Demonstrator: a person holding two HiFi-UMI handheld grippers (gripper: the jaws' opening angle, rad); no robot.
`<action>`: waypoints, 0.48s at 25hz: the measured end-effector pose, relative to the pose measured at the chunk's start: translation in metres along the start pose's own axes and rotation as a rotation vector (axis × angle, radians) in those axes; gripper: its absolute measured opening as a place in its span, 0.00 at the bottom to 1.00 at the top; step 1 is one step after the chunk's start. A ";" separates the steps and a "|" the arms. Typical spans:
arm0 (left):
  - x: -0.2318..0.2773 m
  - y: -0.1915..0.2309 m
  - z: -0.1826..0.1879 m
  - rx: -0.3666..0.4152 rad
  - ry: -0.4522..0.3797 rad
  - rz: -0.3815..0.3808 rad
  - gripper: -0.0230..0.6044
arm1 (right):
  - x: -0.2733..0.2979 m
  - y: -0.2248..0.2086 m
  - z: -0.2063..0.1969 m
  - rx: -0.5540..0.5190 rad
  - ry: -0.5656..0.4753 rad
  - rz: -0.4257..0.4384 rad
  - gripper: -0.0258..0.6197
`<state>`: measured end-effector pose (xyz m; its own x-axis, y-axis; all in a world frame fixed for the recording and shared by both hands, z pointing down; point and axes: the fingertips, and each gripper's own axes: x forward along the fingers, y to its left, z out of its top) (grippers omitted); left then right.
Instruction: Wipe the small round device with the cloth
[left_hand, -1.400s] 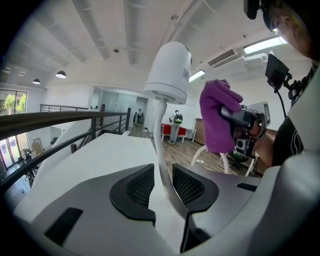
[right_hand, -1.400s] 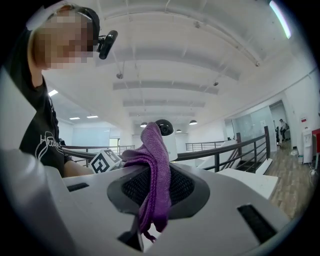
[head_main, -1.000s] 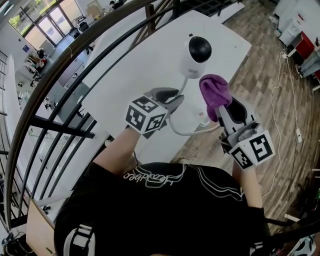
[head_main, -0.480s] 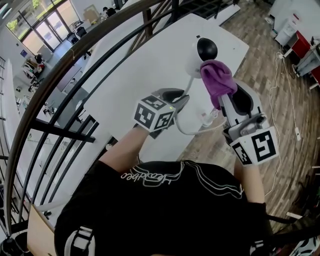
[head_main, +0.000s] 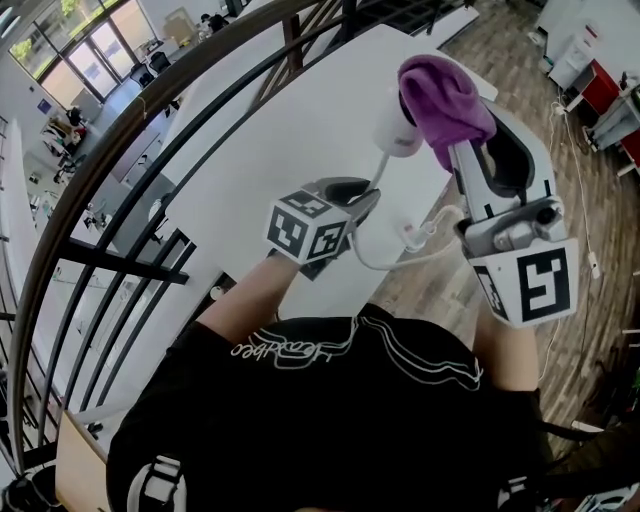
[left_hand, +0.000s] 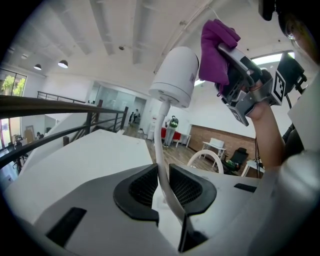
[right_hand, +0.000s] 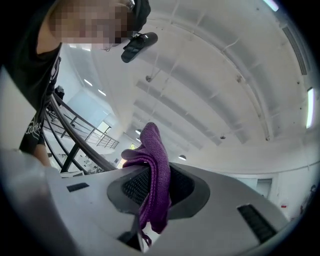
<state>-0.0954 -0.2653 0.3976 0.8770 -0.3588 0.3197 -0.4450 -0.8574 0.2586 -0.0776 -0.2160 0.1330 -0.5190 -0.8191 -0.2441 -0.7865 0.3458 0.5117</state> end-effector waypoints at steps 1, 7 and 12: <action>0.000 0.000 0.000 -0.002 -0.002 0.001 0.16 | 0.003 0.001 0.002 -0.024 -0.002 -0.002 0.14; -0.002 -0.001 0.000 -0.005 0.001 0.004 0.16 | 0.017 0.017 0.002 -0.138 0.013 -0.006 0.14; -0.003 0.001 -0.001 -0.017 -0.008 0.005 0.16 | 0.027 0.028 -0.010 -0.155 0.045 -0.007 0.14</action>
<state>-0.0986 -0.2642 0.3979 0.8762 -0.3656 0.3139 -0.4520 -0.8494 0.2725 -0.1103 -0.2334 0.1493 -0.4952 -0.8423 -0.2129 -0.7275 0.2681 0.6316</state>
